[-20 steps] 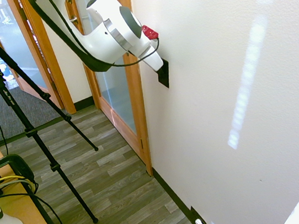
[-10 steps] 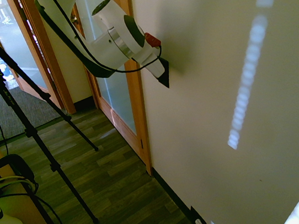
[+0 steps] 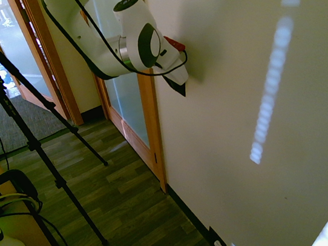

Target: Turn off the light

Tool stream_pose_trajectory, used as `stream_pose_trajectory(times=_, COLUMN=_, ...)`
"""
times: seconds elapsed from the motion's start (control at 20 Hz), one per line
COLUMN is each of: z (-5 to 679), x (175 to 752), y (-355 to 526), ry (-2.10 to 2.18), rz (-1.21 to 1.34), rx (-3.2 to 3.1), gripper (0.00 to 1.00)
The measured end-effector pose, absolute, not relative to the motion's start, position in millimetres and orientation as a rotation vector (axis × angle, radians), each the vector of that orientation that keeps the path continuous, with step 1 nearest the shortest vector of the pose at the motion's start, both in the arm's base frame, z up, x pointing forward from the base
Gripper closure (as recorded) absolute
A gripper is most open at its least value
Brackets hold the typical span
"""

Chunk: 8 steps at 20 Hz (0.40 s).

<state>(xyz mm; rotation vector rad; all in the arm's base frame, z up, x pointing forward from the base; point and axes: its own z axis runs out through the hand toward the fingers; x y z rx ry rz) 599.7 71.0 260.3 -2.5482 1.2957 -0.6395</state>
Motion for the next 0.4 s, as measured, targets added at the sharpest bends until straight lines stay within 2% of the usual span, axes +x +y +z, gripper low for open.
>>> stream_pose_trajectory(times=0.2, z=257, x=597, y=76, ry=1.271, rz=-0.617, rx=-2.578, gripper=0.00)
stream_pose_trajectory(times=0.4, z=230, x=561, y=140, ry=1.194, rz=-0.506, rx=-2.625, gripper=0.00)
